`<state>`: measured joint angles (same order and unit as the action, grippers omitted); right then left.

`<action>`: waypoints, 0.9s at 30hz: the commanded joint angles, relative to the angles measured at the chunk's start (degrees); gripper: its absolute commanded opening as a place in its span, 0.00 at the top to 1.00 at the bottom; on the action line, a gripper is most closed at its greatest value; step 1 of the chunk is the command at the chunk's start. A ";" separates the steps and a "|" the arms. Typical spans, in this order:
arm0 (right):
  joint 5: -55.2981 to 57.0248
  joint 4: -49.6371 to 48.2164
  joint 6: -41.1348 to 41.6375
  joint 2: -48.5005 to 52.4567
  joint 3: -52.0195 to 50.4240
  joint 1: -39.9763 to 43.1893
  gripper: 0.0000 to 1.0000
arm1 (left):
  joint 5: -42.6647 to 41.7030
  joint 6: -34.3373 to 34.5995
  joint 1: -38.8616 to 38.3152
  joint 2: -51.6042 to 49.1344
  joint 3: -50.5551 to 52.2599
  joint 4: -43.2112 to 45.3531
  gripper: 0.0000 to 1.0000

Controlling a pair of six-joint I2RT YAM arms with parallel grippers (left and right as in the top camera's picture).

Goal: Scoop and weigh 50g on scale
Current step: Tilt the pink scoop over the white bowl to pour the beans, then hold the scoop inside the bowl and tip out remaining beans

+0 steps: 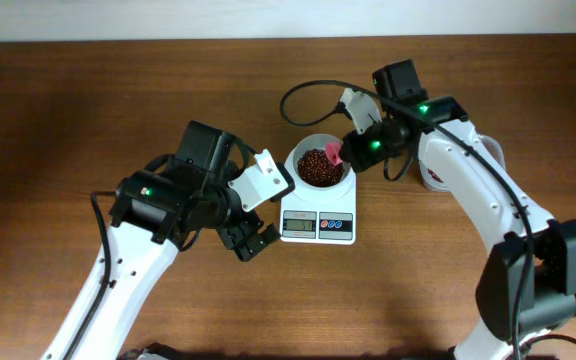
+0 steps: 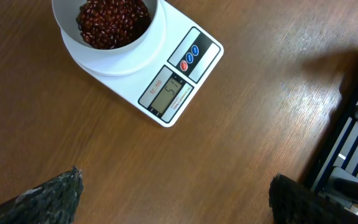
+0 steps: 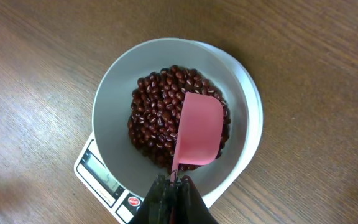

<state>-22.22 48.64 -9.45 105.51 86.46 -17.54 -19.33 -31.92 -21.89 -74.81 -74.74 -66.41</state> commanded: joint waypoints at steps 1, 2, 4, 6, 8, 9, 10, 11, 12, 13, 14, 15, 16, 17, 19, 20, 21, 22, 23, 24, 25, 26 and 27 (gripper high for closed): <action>1.03 -0.17 -1.22 0.70 1.09 -1.55 0.96 | -0.83 -0.70 0.20 -0.31 0.13 0.13 0.01; 2.34 -0.13 -1.22 1.16 1.07 -1.70 0.96 | -0.83 -0.70 0.20 -0.31 0.13 0.11 0.01; 2.05 -0.42 -1.22 2.14 1.07 -2.14 0.96 | -0.83 -0.70 0.20 -0.31 0.13 0.13 0.01; 2.10 -0.83 -1.22 2.78 1.07 -2.49 0.96 | -0.83 -0.70 0.20 -0.31 0.13 0.13 0.01; 2.54 -0.90 -1.25 4.44 1.07 -2.82 0.96 | -0.83 -0.70 0.20 -0.31 0.13 0.13 0.01; 2.51 -0.87 -1.22 4.59 1.07 -2.89 0.96 | -0.83 -0.70 0.20 -0.31 0.13 0.13 0.01; 2.47 -0.98 -1.20 4.59 1.09 -2.99 0.96 | -0.83 -0.70 0.20 -0.31 0.13 0.13 0.01; 1.29 -1.01 -1.20 4.50 1.11 -3.02 0.96 | -0.83 -0.70 0.20 -0.31 0.13 0.11 0.01; -0.66 -0.76 -1.20 4.50 1.11 -3.02 0.96 | -0.85 -0.70 0.20 -0.31 0.13 0.13 0.01; -1.84 -0.59 -1.20 4.50 1.11 -3.08 0.96 | -0.83 -0.70 0.20 -0.31 0.13 0.13 0.01; -1.90 -0.42 -1.22 4.50 1.11 -3.15 0.96 | -0.83 -0.70 0.20 -0.31 0.13 0.11 0.01; -2.05 -0.17 -1.25 4.50 1.09 -3.41 0.96 | -0.83 -0.70 0.20 -0.31 0.13 0.11 0.01; -2.14 0.33 -1.25 4.50 1.11 -3.72 0.96 | -0.83 -0.70 0.20 -0.31 0.13 0.13 0.01; -3.80 1.36 -1.25 4.50 1.11 -4.20 0.96 | -0.83 -0.70 0.20 -0.31 0.13 0.13 0.01; -6.43 1.88 -1.22 4.50 1.11 -4.20 0.96 | -0.83 -0.70 0.20 -0.31 0.13 0.13 0.01; -8.00 1.81 -1.22 4.50 1.11 -4.20 0.96 | -0.85 -0.70 0.20 -0.31 0.13 0.11 0.01; -10.27 1.53 -1.20 4.46 1.11 -4.09 0.96 | -0.83 -0.70 0.20 -0.31 0.13 0.13 0.01; -11.28 1.55 -1.16 4.46 1.16 -4.09 0.96 | -0.83 -0.70 0.20 -0.31 0.13 0.11 0.01; -11.72 1.51 -0.96 4.46 1.18 -4.09 0.96 | -0.83 -0.70 0.20 -0.31 0.13 0.13 0.01; -11.87 1.53 -0.72 4.46 1.33 -4.09 0.96 | -0.83 -0.70 0.20 -0.31 0.13 0.11 0.01; -11.87 1.55 -0.55 4.46 1.68 -4.02 0.96 | -0.83 -0.70 0.20 -0.31 0.13 0.13 0.01; -11.89 1.57 -0.52 4.46 2.12 -3.80 0.96 | -0.83 -0.70 0.20 -0.31 0.13 0.13 0.01; -11.89 1.84 -0.52 4.46 2.75 -3.45 0.96 | -0.85 -0.70 0.20 -0.31 0.13 0.13 0.01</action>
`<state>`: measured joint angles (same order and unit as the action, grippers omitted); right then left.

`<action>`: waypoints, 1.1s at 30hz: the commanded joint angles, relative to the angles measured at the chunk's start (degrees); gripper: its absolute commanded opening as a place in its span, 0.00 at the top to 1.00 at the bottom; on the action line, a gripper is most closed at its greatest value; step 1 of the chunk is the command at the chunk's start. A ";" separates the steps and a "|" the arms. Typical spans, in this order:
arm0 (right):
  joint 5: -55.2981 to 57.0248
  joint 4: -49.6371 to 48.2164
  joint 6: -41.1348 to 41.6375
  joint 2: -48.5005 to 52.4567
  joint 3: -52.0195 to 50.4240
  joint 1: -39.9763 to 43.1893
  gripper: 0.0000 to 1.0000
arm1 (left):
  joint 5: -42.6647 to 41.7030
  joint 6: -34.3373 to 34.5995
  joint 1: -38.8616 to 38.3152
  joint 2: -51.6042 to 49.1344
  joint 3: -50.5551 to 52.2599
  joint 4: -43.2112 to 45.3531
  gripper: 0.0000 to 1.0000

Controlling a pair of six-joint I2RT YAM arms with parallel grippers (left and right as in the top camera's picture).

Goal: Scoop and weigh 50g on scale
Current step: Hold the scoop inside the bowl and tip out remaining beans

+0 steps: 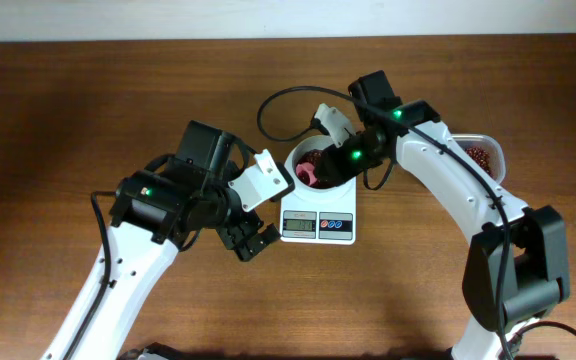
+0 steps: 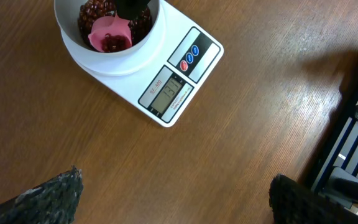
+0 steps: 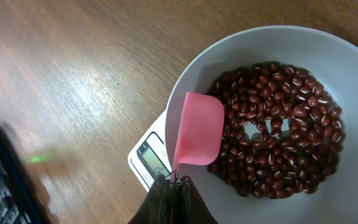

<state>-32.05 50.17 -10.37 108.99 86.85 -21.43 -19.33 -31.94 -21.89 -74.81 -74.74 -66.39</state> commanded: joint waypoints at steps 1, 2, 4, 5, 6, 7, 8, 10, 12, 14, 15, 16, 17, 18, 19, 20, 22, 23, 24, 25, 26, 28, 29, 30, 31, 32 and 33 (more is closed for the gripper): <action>-2.08 0.66 0.39 0.98 3.06 0.83 0.96 | -0.83 -0.68 0.20 -0.31 0.13 0.09 0.01; -2.08 1.49 0.37 0.98 4.24 1.49 0.96 | -0.83 -0.68 0.20 -0.31 0.13 0.09 0.01; -2.27 2.25 0.37 0.98 5.25 2.49 0.96 | -0.85 -0.68 0.20 -0.31 0.13 0.09 0.01; -2.25 2.60 0.37 0.98 5.38 3.32 0.96 | -0.83 -0.68 0.20 -0.31 0.13 0.11 0.01; -2.27 2.97 0.37 0.98 5.38 3.85 0.96 | -0.83 -0.68 0.20 -0.31 0.13 0.11 0.01; -2.27 3.23 0.37 0.98 5.38 4.33 0.96 | -0.83 -0.68 0.20 -0.31 0.13 0.11 0.01; -2.25 3.43 0.33 0.98 5.38 4.74 0.96 | -0.85 -0.68 0.20 -0.31 0.13 0.11 0.01; -2.25 3.45 -0.11 0.98 5.38 5.01 0.96 | -0.85 -0.68 0.20 -0.31 0.13 0.11 0.01; -1.99 4.37 -0.33 0.15 5.90 5.01 0.96 | -0.83 -0.68 0.20 -0.31 0.13 0.09 0.01; -1.73 6.23 -1.68 -1.57 7.43 5.01 0.96 | -0.83 -0.68 0.20 -0.31 0.13 0.11 0.01; -1.60 6.54 -1.64 -2.56 8.13 4.90 0.96 | -0.83 -0.68 0.20 -0.31 0.13 0.11 0.01; -1.53 6.40 -1.64 -3.13 8.37 4.90 0.96 | -0.83 -0.68 0.20 -0.31 0.13 0.09 0.01; 0.31 6.43 -1.62 -3.15 8.33 4.87 0.96 | -0.83 -0.68 0.20 -0.31 0.13 0.09 0.01; 6.08 6.40 -1.60 -2.73 7.74 4.46 0.96 | -0.83 -0.68 0.20 -0.31 0.13 0.11 0.01; 10.38 6.78 -1.57 -2.38 7.30 3.74 0.96 | -0.83 -0.68 0.20 -0.31 0.13 0.09 0.01; 10.40 7.08 -1.60 -2.38 7.30 3.37 0.96 | -0.83 -0.68 0.20 -0.31 0.13 0.11 0.01; 8.87 6.36 -1.57 -2.56 7.43 3.06 0.96 | -0.83 -0.68 0.20 -0.31 0.13 0.09 0.01; 8.22 6.38 -1.55 -2.56 7.58 3.06 0.96 | -0.83 -0.68 0.20 -0.31 0.13 0.11 0.01; 7.82 6.40 -1.36 -2.58 7.61 3.06 0.96 | -0.83 -0.68 0.20 -0.31 0.13 0.11 0.01; 6.43 6.40 -1.36 -2.56 7.61 3.06 0.96 | -0.83 -0.68 0.20 -0.31 0.13 0.11 0.01; 5.42 6.38 -1.33 -2.56 7.61 3.13 0.96 | -0.83 -0.68 0.20 -0.31 0.13 0.11 0.01; 4.81 6.49 -1.14 -2.56 7.61 3.13 0.96 | -0.83 -0.68 0.20 -0.31 0.13 0.09 0.01; 3.43 6.40 -1.16 -2.56 7.61 3.13 0.96 | -0.83 -0.68 0.20 -0.31 0.13 0.11 0.01; 2.34 6.36 -1.16 -2.56 7.61 3.19 0.96 | -0.85 -0.68 0.20 -0.31 0.13 0.11 0.01; 1.53 6.43 -1.14 -2.56 7.61 3.41 0.96 | -0.83 -0.68 0.20 -0.31 0.13 0.11 0.01; -0.61 6.43 -1.16 -2.56 7.61 4.00 0.96 | -0.83 -0.68 0.20 -0.31 0.13 0.11 0.01; -1.51 6.43 -1.16 -2.56 7.63 4.35 0.96 | -0.85 -0.68 0.20 -0.31 0.13 0.09 0.01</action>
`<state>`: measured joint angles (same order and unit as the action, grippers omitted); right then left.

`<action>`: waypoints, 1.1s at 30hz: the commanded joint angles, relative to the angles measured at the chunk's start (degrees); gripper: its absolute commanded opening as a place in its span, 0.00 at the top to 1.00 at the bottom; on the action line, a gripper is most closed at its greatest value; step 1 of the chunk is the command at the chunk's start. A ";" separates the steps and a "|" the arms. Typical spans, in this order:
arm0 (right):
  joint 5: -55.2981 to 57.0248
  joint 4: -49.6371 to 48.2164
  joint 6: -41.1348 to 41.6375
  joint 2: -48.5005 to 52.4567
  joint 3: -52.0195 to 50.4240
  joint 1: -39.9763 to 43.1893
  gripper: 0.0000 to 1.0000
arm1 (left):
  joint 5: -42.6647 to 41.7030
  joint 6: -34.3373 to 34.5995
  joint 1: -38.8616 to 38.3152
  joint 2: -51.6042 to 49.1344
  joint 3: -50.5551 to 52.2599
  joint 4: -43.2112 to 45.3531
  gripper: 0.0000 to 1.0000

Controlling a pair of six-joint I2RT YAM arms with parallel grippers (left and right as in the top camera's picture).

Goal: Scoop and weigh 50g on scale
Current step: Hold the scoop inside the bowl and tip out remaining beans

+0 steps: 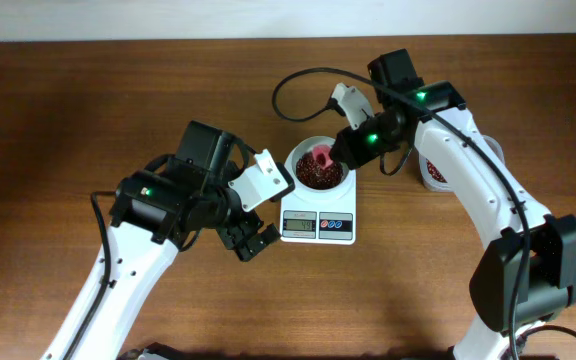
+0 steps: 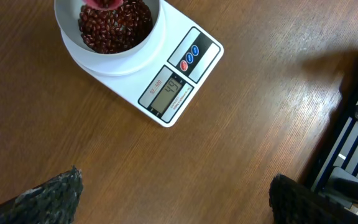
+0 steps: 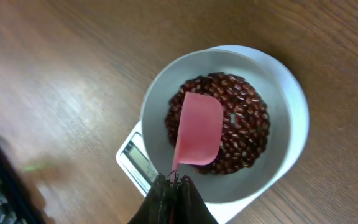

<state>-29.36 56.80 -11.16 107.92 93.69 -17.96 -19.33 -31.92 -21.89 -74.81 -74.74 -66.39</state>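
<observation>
A white scale [image 1: 317, 226] carries a white bowl [image 1: 294, 160] of dark red beans [image 2: 112, 28]. Its display [image 2: 169, 93] shows what looks like 49. My right gripper [image 3: 173, 185] is shut on the thin handle of a pink scoop [image 3: 197, 132], held over the beans near the bowl's middle. The pink scoop [image 1: 322, 158] also shows from overhead, above the bowl. To the left of the scale, my left gripper [image 1: 250, 240] is open, its fingertips [image 2: 51, 194] wide apart over bare table.
A tub of more beans [image 1: 431, 177] stands to the right of the scale, half hidden behind my right arm. A black cable [image 1: 303, 78] loops over the table behind the bowl. A dark rack [image 2: 356, 124] shows at the right edge of the left wrist view.
The scoop was low at the bowl's left side with a few beans in it. It is now higher, over the bowl's middle. The left arm has not moved.
First the scoop hung over the right part of the bowl. Then it was down among the beans at the bowl's left side, holding a few. Now it is lifted above the beans. My left gripper stayed open beside the scale throughout.
</observation>
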 commanded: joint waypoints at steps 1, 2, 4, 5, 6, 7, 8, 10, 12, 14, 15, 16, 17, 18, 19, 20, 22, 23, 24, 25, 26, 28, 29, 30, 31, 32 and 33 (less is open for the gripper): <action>-5.44 -0.15 -0.35 -1.49 0.79 1.75 0.96 | -0.83 -0.70 0.20 -0.31 0.13 0.11 0.01; -6.19 -0.15 -0.35 -1.49 0.79 2.36 0.96 | -0.83 -0.70 0.20 -0.31 0.13 0.09 0.01; -8.20 0.00 -0.37 -1.49 0.79 3.41 0.96 | -0.83 -0.70 0.20 -0.31 0.13 0.09 0.01; -8.70 0.11 -0.37 -1.49 0.79 3.72 0.96 | -0.83 -0.70 0.20 -0.31 0.13 0.11 0.01; -9.29 0.11 -0.37 -1.49 0.79 3.85 0.96 | -0.85 -0.70 0.20 -0.31 0.13 0.11 0.01; -9.73 0.09 -0.39 -1.51 0.85 3.85 0.96 | -0.85 -0.70 0.20 -0.31 0.13 0.11 0.01; -11.21 0.02 -1.11 -1.49 0.85 3.85 0.96 | -0.83 -0.70 0.20 -0.31 0.13 0.11 0.01; -5.88 0.04 -2.89 -1.46 0.81 3.67 0.96 | -0.83 -0.70 0.20 -0.31 0.13 0.11 0.01; 4.42 0.87 -0.20 -1.38 0.83 2.64 0.96 | -0.85 -0.70 0.20 -0.31 0.13 0.11 0.01; 0.24 0.76 -0.66 -1.44 0.83 2.62 0.96 | -0.83 -0.70 0.20 -0.31 0.13 0.11 0.01; -1.68 0.66 -0.66 -1.44 0.83 2.86 0.96 | -0.83 -0.70 0.20 -0.31 0.13 0.11 0.01; -2.38 0.61 -0.61 -1.44 0.83 2.95 0.96 | -0.83 -0.70 0.20 -0.31 0.13 0.11 0.01; -3.58 0.63 -0.61 -1.44 0.83 2.99 0.96 | -0.83 -0.70 0.20 -0.31 0.13 0.11 0.01; -4.66 0.63 -0.59 -1.44 0.83 3.04 0.96 | -0.83 -0.70 0.20 -0.31 0.13 0.11 0.01; -5.44 0.68 -0.59 -1.44 0.83 3.04 0.96 | -0.83 -0.70 0.20 -0.31 0.13 0.11 0.01; -5.84 0.66 -0.59 -1.44 0.83 3.04 0.96 | -0.83 -0.70 0.20 -0.31 0.13 0.09 0.01; -6.25 0.63 -0.57 -1.44 0.83 3.04 0.96 | -0.83 -0.70 0.20 -0.31 0.13 0.09 0.01; -6.25 0.66 -0.57 -1.44 0.83 3.04 0.96 | -0.83 -0.70 0.20 -0.31 0.13 0.11 0.01; -6.38 0.68 -0.57 -1.44 0.83 3.04 0.96 | -0.83 -0.70 0.20 -0.31 0.13 0.11 0.01; -7.41 0.66 -0.57 -1.44 0.83 3.04 0.96 | -0.83 -0.70 0.20 -0.31 0.13 0.09 0.01; -8.02 0.63 -0.57 -1.44 0.83 3.04 0.96 | -0.85 -0.70 0.20 -0.31 0.13 0.11 0.01; -8.00 0.63 -0.57 -1.44 0.83 3.04 0.96 | -0.83 -0.70 0.20 -0.31 0.13 0.11 0.01; -8.02 0.66 -0.57 -1.44 0.83 3.04 0.96 | -0.83 -0.70 0.20 -0.31 0.13 0.09 0.01; -8.02 0.66 -0.57 -1.44 0.83 3.04 0.96 | -0.83 -0.70 0.20 -0.31 0.13 0.09 0.01; -8.02 0.66 -0.57 -1.44 0.83 3.04 0.96 | -0.85 -0.70 0.20 -0.31 0.13 0.11 0.01; -8.02 0.66 -0.57 -1.44 0.83 3.04 0.96 | -0.83 -0.70 0.20 -0.31 0.13 0.11 0.01; -8.02 0.66 -0.57 -1.44 0.83 3.04 0.96 | -0.83 -0.70 0.20 -0.31 0.13 0.11 0.01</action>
